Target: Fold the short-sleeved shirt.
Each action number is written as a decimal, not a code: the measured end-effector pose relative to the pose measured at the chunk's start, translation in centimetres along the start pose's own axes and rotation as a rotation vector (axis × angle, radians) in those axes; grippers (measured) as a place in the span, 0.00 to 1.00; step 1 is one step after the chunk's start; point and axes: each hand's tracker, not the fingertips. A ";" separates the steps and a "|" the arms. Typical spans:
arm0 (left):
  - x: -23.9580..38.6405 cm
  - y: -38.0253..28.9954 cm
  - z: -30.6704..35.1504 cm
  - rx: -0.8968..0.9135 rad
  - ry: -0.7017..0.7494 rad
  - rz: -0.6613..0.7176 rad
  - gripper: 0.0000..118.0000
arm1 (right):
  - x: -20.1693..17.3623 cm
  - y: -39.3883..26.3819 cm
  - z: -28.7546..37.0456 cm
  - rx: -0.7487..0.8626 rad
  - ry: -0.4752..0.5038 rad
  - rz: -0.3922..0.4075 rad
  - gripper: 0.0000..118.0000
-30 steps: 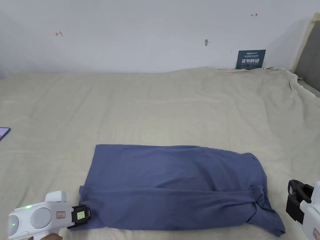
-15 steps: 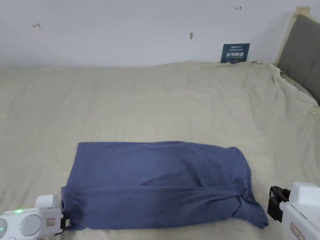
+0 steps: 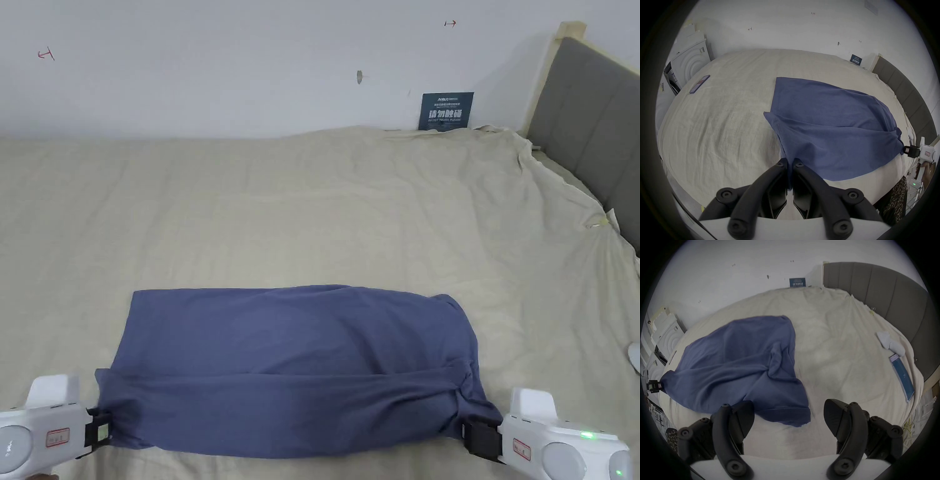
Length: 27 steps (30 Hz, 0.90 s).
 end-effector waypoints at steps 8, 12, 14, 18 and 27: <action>-1.0 -0.7 -0.6 -0.023 -0.010 0.028 0.02 | -0.5 -0.1 1.7 0.027 0.060 0.038 0.12; -1.7 -1.4 -0.2 -0.023 -0.018 0.047 0.02 | 1.2 0.4 3.3 0.078 0.051 -0.014 0.12; -2.1 -1.8 -0.1 -0.026 -0.023 0.055 0.02 | 2.3 0.7 3.9 0.086 0.051 -0.022 0.12; -2.2 -2.9 1.2 -0.016 -0.042 0.065 0.02 | 3.5 0.6 5.6 0.109 0.062 -0.034 0.12; -2.1 -8.4 3.5 -0.055 -0.047 0.034 0.02 | 4.2 -3.9 8.8 0.078 0.055 0.017 0.12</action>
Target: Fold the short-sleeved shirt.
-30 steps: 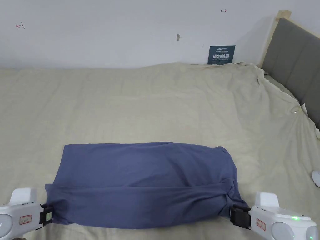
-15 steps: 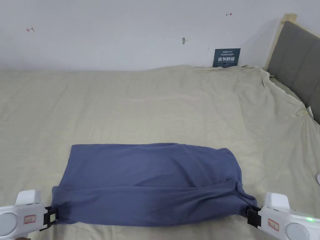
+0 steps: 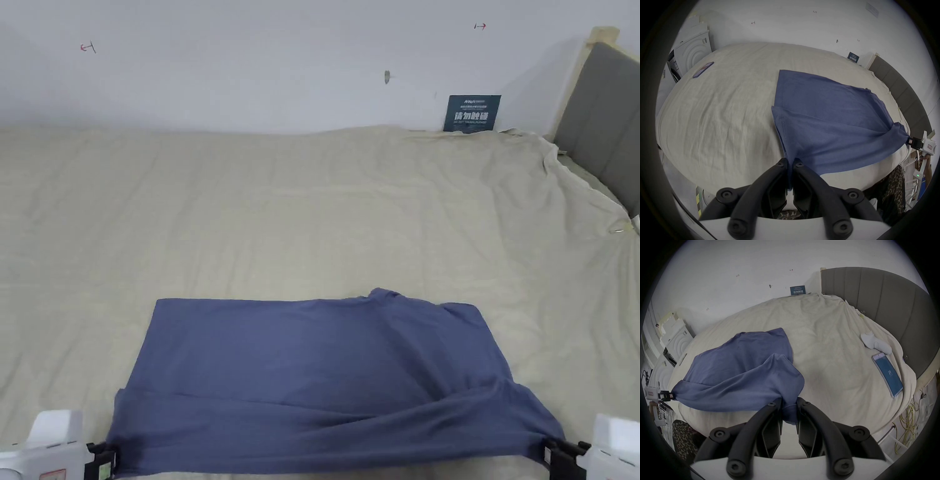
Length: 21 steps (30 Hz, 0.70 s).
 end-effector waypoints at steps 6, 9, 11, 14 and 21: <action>-0.6 -2.3 -2.7 -0.061 0.019 0.045 0.02 | 0.4 -3.1 -2.4 -0.074 -0.028 -0.062 0.12; -0.4 -2.6 -3.8 -0.078 0.042 0.061 0.02 | 0.4 -3.9 -3.8 -0.108 -0.041 -0.099 0.12; -0.1 -2.5 -3.7 -0.074 0.047 0.059 0.02 | 0.5 -4.0 -3.6 -0.093 -0.038 -0.131 0.12; -0.1 -2.5 -3.4 -0.073 0.048 0.060 0.07 | 0.7 -3.7 -3.2 -0.099 -0.030 -0.137 0.15; 1.0 -1.4 -1.1 -0.007 0.063 0.076 0.93 | -0.7 -1.2 0.1 -0.026 -0.062 -0.074 0.72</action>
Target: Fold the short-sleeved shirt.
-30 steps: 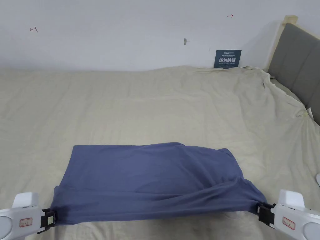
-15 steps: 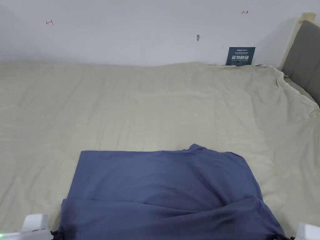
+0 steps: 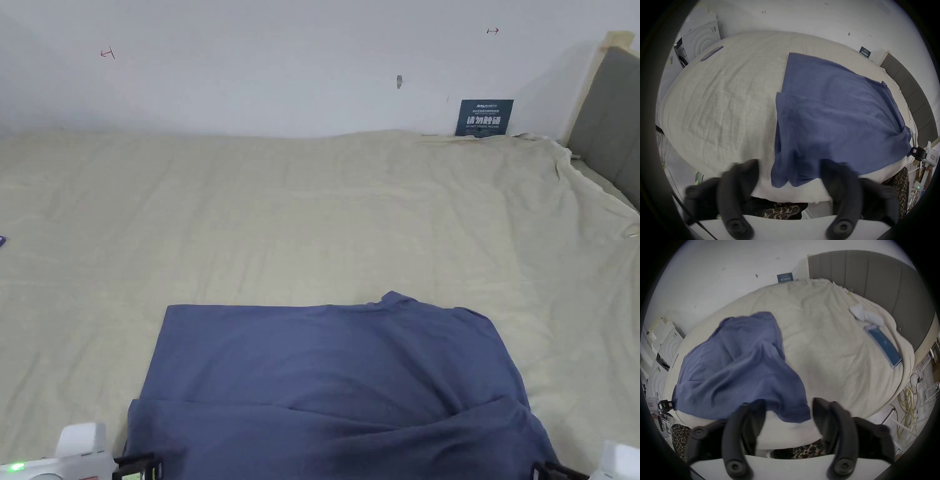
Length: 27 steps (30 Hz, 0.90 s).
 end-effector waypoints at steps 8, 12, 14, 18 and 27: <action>2.4 5.5 7.3 0.337 -0.107 0.020 0.93 | -4.2 6.5 7.5 0.314 0.061 0.072 0.72; 4.1 8.2 9.2 0.428 -0.130 0.023 0.95 | -6.4 8.6 9.4 0.443 0.049 0.103 0.70; 5.0 9.1 9.6 0.436 -0.124 0.003 0.93 | -7.5 9.3 9.8 0.482 0.018 0.140 0.61; 7.0 9.5 10.0 0.565 -0.074 -0.082 0.28 | -8.9 10.1 10.0 0.533 0.007 0.148 0.01; 6.8 13.6 6.0 0.497 -0.080 -0.073 0.00 | -10.5 12.0 8.5 0.541 0.006 0.165 0.00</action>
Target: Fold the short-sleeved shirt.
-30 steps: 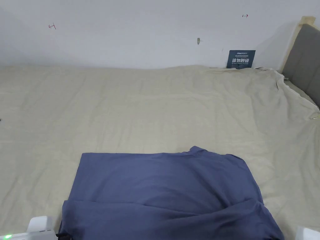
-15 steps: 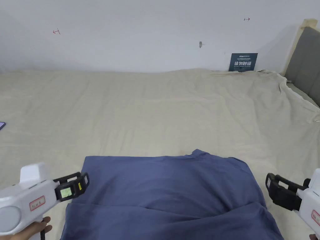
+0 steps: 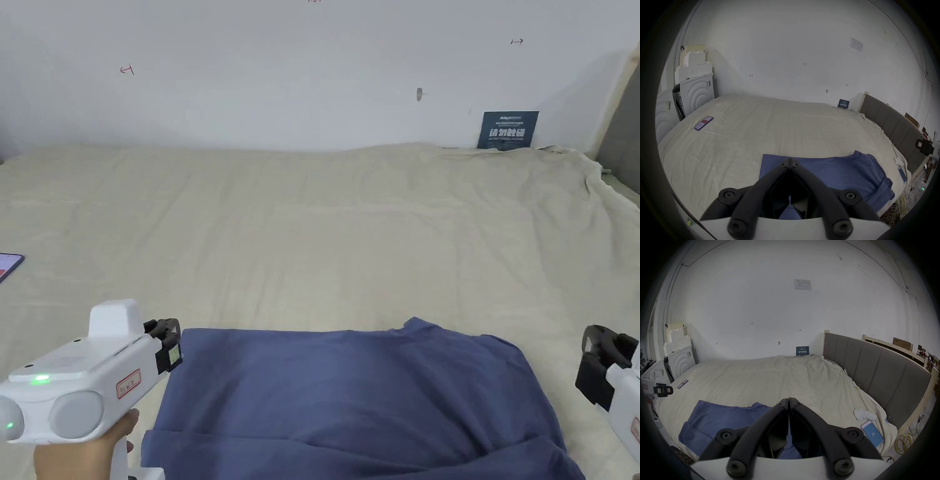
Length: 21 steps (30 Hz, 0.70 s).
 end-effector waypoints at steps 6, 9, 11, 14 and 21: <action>-2.6 2.3 -8.1 -0.127 0.011 -0.009 0.00 | 0.2 -0.1 -3.5 -0.047 -0.012 0.006 0.00; -4.1 3.1 -12.5 -0.205 0.004 0.022 0.00 | 0.5 -0.3 -5.4 -0.070 -0.018 0.009 0.00; -4.9 3.4 -15.5 -0.265 0.017 0.024 0.00 | 0.6 -0.4 -6.6 -0.086 -0.024 0.009 0.00; -6.1 3.2 -19.3 -0.315 -0.006 0.054 0.09 | 0.8 -0.4 -8.3 -0.105 -0.037 0.013 0.00; -6.1 1.3 -24.3 -0.472 0.057 0.011 0.71 | 0.8 -1.0 -10.8 -0.145 -0.061 0.013 0.00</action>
